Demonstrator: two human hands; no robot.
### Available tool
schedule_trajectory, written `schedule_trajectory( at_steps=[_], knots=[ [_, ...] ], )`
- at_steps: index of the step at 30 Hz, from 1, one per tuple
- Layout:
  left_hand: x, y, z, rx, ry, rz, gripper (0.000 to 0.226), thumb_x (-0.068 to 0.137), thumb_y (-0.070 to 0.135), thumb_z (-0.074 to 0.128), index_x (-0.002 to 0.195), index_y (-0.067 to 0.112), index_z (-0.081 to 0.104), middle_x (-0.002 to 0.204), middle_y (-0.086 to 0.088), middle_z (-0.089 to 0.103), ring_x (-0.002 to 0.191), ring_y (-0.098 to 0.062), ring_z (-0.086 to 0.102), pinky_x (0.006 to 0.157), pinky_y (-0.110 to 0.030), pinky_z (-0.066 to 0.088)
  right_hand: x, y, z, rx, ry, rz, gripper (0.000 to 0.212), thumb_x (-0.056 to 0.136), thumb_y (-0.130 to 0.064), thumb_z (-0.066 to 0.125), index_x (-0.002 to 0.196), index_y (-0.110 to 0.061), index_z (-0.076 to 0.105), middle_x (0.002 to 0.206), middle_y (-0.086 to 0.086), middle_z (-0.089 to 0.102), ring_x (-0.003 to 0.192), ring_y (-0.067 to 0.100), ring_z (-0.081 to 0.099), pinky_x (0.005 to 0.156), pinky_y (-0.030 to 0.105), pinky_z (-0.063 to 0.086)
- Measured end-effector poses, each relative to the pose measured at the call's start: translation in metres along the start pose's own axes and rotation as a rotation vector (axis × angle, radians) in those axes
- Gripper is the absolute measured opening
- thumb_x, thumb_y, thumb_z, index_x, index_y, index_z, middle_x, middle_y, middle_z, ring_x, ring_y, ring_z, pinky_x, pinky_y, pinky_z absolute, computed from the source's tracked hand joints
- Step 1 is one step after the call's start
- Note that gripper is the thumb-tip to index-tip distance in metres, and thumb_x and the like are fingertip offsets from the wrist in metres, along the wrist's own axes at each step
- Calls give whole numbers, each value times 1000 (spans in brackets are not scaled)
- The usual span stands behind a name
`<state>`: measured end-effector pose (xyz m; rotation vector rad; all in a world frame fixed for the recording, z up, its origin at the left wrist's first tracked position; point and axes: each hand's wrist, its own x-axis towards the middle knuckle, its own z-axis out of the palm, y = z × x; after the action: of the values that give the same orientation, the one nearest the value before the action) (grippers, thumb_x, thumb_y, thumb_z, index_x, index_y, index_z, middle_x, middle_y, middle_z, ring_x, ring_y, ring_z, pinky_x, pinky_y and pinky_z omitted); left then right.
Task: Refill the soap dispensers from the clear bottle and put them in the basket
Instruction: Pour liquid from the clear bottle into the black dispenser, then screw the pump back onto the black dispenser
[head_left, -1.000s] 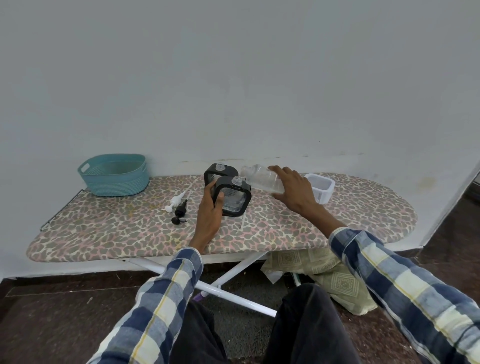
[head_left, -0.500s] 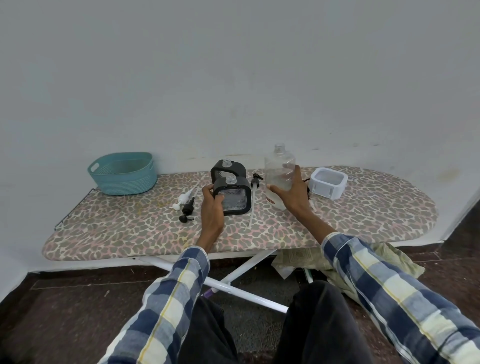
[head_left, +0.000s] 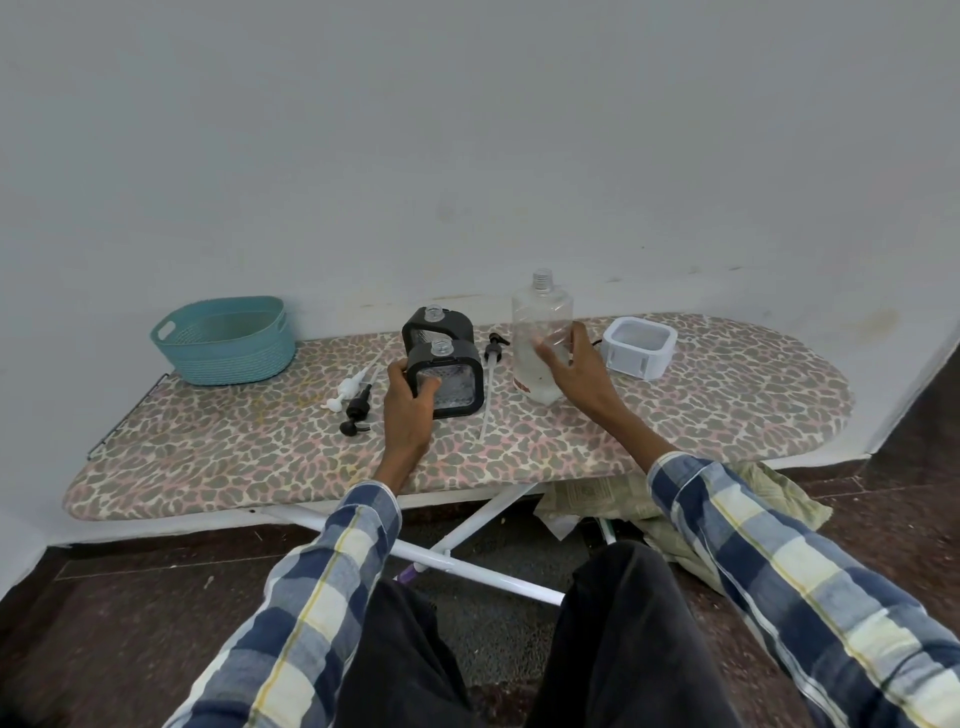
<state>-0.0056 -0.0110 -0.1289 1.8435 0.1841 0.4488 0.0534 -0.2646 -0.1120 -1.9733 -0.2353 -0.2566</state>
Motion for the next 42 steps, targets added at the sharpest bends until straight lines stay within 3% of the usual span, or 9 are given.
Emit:
schedule_trajectory(
  at_steps=[4, 7, 9, 13, 16, 23, 30, 36, 42],
  knots=[
    [-1, 0, 0, 15, 9, 6, 24, 107, 27, 59, 128, 19, 49, 109, -1, 70, 94, -25, 70, 85, -56, 58, -3, 8, -11, 128, 156, -30, 63, 107, -70, 32, 116, -14, 60, 112, 3, 68, 106, 22, 65, 90, 39, 51],
    [-2, 1, 0, 21, 14, 5, 22, 107, 26, 59, 123, 16, 48, 104, -3, 69, 89, -28, 68, 83, -58, 55, 5, 22, -20, -38, 290, 3, 51, 111, -57, 32, 100, -16, 60, 99, 6, 68, 97, 29, 66, 88, 48, 53],
    [-2, 0, 0, 17, 10, 3, 24, 105, 28, 60, 122, 16, 49, 103, -4, 69, 90, -31, 69, 84, -60, 55, 11, 28, -26, -200, 329, 47, 42, 108, -46, 34, 103, -16, 64, 105, 10, 69, 100, 33, 64, 92, 52, 53],
    [-2, 1, 0, 11, 1, -11, 30, 100, 35, 60, 122, 18, 49, 105, -4, 70, 94, -33, 70, 85, -61, 58, 13, 36, -32, -478, 240, 40, 33, 108, -23, 42, 126, -15, 69, 124, 19, 63, 112, 40, 59, 97, 54, 52],
    [-2, 0, 0, 4, -4, -18, 34, 96, 42, 59, 121, 22, 49, 109, -4, 71, 96, -31, 71, 87, -62, 58, 13, 41, -30, -589, 144, 59, 32, 109, -23, 47, 137, -19, 62, 131, 17, 55, 121, 39, 53, 91, 54, 52],
    [-3, 2, -1, 14, -7, -7, 33, 98, 40, 59, 124, 21, 50, 108, -1, 71, 96, -31, 71, 87, -61, 59, 17, 45, -20, -709, 83, 79, 33, 105, -27, 56, 136, -16, 61, 133, 15, 52, 121, 38, 54, 88, 52, 55],
    [-3, 3, -1, 15, -1, -6, 37, 95, 42, 58, 122, 19, 50, 107, -3, 70, 94, -31, 71, 86, -61, 58, 13, 49, -20, -613, 161, 81, 30, 97, -23, 70, 119, -11, 54, 120, 15, 59, 108, 36, 60, 84, 51, 56],
    [-1, 1, -1, 24, 7, 8, 25, 104, 29, 61, 123, 17, 49, 107, -3, 69, 96, -32, 69, 87, -60, 57, -1, 40, -16, -284, 397, 111, 22, 99, -30, 67, 106, -15, 52, 107, 7, 64, 95, 28, 65, 80, 43, 54],
    [-1, 0, -2, 31, 0, 9, 28, 104, 32, 61, 124, 17, 48, 111, -3, 69, 97, -26, 69, 87, -57, 58, -19, -5, -3, 23, 592, -8, 23, 96, -30, 67, 106, -17, 50, 105, 4, 62, 94, 23, 62, 86, 48, 55]
  ],
)
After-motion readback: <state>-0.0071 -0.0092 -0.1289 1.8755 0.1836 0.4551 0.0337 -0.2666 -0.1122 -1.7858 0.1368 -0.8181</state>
